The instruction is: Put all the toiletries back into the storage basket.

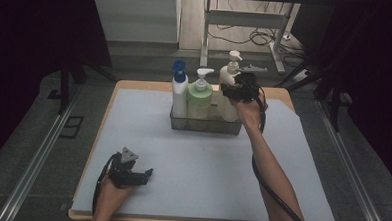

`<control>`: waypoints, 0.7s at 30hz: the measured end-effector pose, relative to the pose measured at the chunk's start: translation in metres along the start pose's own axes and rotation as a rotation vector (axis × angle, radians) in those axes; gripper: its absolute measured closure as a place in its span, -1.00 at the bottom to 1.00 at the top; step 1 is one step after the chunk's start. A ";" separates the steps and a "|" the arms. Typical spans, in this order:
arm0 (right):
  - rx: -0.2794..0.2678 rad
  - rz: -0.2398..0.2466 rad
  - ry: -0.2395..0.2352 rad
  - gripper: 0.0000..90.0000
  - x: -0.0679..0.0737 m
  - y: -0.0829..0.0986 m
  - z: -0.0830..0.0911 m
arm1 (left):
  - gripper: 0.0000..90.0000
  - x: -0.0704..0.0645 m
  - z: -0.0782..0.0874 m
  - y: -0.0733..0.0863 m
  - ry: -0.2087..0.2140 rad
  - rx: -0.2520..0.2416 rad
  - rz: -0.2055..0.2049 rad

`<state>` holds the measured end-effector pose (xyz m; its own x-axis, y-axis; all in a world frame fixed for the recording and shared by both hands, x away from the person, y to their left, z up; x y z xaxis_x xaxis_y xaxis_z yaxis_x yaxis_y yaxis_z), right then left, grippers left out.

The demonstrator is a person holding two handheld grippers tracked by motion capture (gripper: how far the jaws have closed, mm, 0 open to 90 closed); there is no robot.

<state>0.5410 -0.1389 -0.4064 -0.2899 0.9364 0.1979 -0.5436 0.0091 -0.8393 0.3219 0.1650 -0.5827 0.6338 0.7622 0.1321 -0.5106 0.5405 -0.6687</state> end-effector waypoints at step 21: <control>0.049 0.024 -0.019 -0.18 0.009 0.023 0.000 | -0.73 0.000 0.000 0.000 -0.002 0.001 -0.002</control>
<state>0.5255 -0.1301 -0.4237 -0.3176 0.9294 0.1878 -0.5738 -0.0307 -0.8184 0.3218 0.1651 -0.5828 0.6337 0.7618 0.1343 -0.5103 0.5421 -0.6676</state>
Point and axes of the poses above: each handheld gripper's, and its own axes: z roughly backward along the jaws, y roughly out of its underside, x roughly to its left, the point moved 8 cm from there along -z, roughly forward along the jaws, and after that the axes turned 14 degrees about -z, right-handed, at the moved point
